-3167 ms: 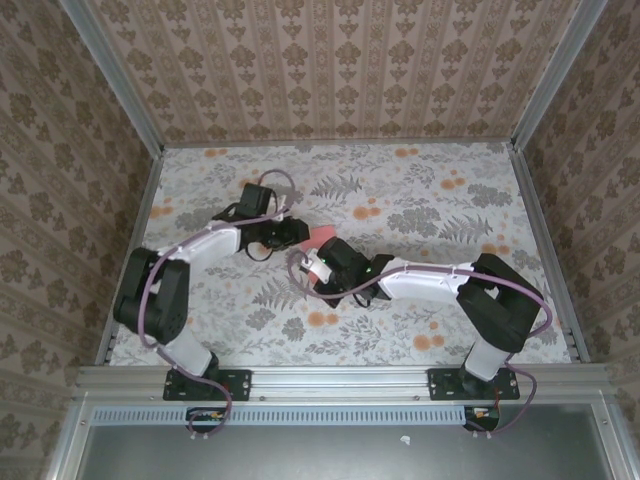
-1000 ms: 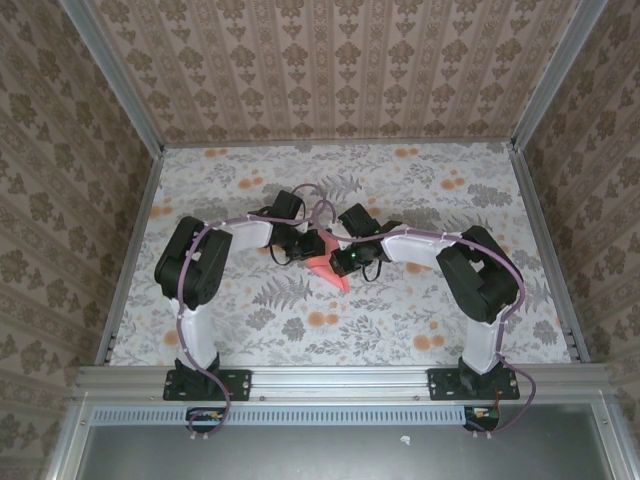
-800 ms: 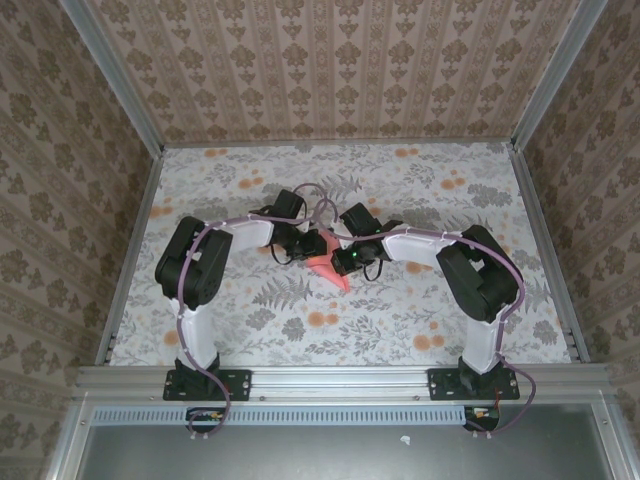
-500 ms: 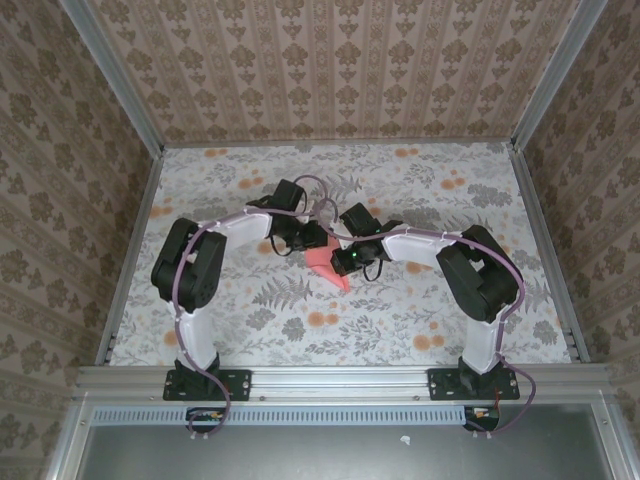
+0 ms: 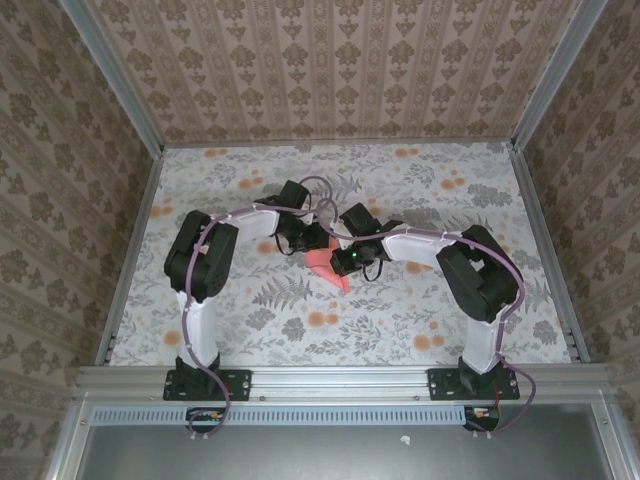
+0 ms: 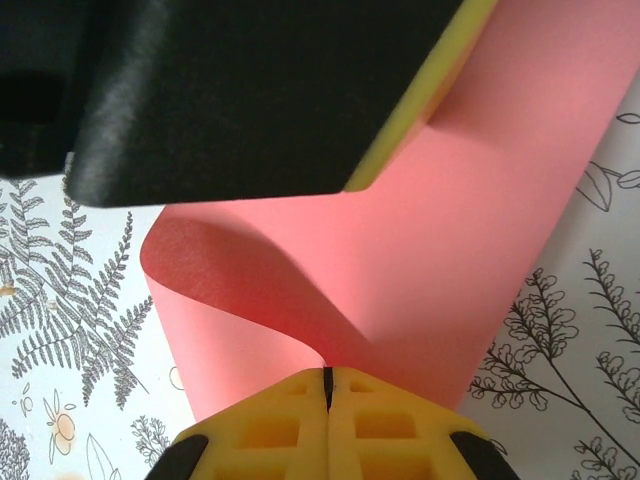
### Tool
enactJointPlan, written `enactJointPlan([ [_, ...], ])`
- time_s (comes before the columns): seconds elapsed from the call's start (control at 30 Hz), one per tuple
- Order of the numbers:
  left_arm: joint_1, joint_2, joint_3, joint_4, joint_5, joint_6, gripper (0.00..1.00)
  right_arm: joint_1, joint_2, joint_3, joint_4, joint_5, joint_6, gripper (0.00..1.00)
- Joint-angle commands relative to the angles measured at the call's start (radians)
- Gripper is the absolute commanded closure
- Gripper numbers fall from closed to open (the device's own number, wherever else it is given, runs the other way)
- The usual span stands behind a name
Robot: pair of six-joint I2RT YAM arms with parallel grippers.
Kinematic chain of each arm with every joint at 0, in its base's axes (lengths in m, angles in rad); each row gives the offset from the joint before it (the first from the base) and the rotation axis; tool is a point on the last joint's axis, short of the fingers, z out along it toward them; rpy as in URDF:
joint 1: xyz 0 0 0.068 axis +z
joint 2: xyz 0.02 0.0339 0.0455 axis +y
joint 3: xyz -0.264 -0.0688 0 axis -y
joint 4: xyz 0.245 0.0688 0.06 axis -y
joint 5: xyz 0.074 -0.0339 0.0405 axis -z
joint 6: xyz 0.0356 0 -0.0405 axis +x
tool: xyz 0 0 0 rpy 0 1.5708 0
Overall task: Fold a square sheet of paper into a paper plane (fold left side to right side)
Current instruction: Third fold the triangle at the center of the table.
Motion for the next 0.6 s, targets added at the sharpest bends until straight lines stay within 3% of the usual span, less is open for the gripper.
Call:
enactJointPlan([
  [0.0,-0.001,0.019,-0.005,-0.021,-0.017,0.025,0.80,-0.005,-0.007,-0.005,0.007,-0.030,0.020,1.00],
  [0.57,-0.012,0.017,-0.027,-0.025,-0.039,0.030,0.82,-0.042,-0.008,0.007,0.001,-0.017,0.024,1.00],
])
